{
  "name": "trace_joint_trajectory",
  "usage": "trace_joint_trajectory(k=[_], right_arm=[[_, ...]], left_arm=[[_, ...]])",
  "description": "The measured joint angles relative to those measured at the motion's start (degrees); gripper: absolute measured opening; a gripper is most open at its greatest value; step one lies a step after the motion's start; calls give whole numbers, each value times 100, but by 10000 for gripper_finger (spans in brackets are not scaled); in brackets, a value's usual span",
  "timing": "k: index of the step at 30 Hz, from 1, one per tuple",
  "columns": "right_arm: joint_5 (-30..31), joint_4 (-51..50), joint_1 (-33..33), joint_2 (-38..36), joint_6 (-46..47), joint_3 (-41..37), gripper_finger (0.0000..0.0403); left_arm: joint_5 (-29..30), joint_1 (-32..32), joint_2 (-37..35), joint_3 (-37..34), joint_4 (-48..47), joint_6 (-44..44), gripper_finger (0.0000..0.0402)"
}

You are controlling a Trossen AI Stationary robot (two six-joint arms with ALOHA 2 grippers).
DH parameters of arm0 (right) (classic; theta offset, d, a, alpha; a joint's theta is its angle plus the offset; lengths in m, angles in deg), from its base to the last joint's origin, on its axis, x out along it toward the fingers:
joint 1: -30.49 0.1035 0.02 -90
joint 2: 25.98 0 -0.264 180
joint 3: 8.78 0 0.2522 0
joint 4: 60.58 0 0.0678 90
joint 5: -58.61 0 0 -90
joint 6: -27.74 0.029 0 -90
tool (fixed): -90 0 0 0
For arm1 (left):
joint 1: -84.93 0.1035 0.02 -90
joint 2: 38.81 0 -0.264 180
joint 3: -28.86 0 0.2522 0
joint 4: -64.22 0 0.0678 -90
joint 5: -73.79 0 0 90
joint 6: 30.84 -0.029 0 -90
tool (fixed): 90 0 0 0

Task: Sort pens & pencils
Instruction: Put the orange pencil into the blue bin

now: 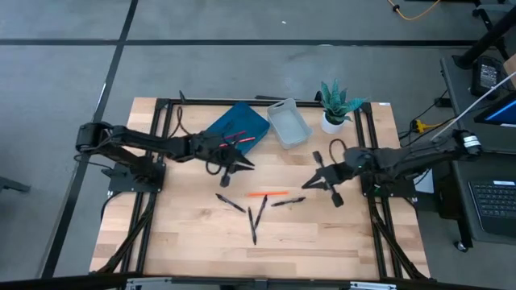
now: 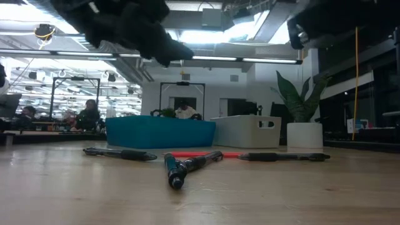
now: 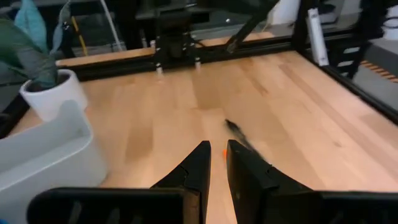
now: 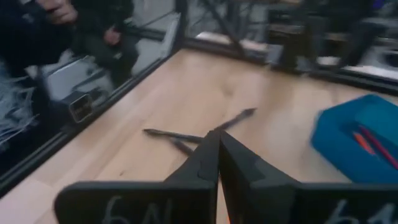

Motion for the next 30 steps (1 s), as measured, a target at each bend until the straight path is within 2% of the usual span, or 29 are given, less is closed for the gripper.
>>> trace_joint_trajectory(k=[5,11,17,24,30], right_arm=[[283,737,26,-797,157,-954,12],[303,1430,26,-1067,512,-1627,12],[304,1439,26,-1043,619,-1720,12],[304,1424,26,-1043,591,-1718,12],[304,1342,26,-1043,604,-1718,12]], left_arm=[[-40,-360,-257,-295,0,-66,47],[7,-775,-227,-303,55,-9,47],[538,-932,-225,-301,122,105,47],[616,-882,206,19,27,477,47],[804,-850,796,812,-1300,478,47]])
